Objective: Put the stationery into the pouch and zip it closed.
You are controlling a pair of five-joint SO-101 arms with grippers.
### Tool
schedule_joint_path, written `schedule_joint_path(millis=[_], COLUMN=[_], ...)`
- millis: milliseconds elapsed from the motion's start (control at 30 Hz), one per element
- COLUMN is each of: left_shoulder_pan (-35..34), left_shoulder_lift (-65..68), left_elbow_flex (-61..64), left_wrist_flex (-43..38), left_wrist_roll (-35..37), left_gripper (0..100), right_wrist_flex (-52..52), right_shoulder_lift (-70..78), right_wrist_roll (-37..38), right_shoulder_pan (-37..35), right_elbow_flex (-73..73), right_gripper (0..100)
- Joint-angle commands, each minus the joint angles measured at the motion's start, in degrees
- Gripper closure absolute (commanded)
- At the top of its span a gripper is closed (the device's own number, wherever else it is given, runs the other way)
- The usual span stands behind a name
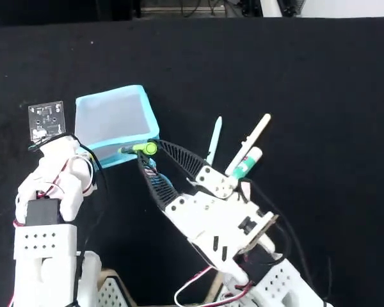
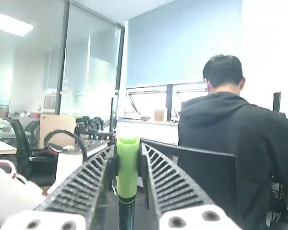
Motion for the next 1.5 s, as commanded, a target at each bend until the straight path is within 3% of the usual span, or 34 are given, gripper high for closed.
schedule_joint_path(millis=[0, 167, 467, 667, 900, 967, 1100, 1467], left_shoulder_pan=[-0.3, -0.3, -0.3, -0.3, -0.3, -0.3, -0.3, -0.4], left_shoulder_lift=[0.0, 0.0, 0.0, 0.0, 0.0, 0.0, 0.0, 0.0], left_elbow_flex=[-0.9, -0.9, -0.9, -0.9, -0.9, -0.9, -0.9, -0.8], left_wrist_flex=[-0.8, -0.8, -0.8, -0.8, -0.8, -0.8, -0.8, -0.7], left_wrist_roll=[-0.3, -0.3, -0.3, -0.3, -0.3, -0.3, -0.3, -0.3], left_gripper=[97, 97, 97, 97, 97, 97, 97, 97], right_wrist_flex=[-2.5, -2.3, 8.9, 22.0, 40.2, 41.8, 41.8, 41.4], right_shoulder_lift=[-0.4, -0.5, -0.9, -0.5, -0.3, 0.1, 5.0, 19.3], right_wrist_roll=[0.0, 0.0, 0.0, 6.3, 6.7, 6.7, 4.9, 2.3], right_shoulder_pan=[1.6, 4.3, 5.0, 1.2, -2.0, -1.9, -2.0, -1.2], right_elbow_flex=[1.5, 5.7, 5.3, 2.0, -11.1, -12.7, -13.6, -26.1], right_gripper=[98.8, 98.7, 98.7, 98.7, 98.6, 95.9, 81.5, 80.5])
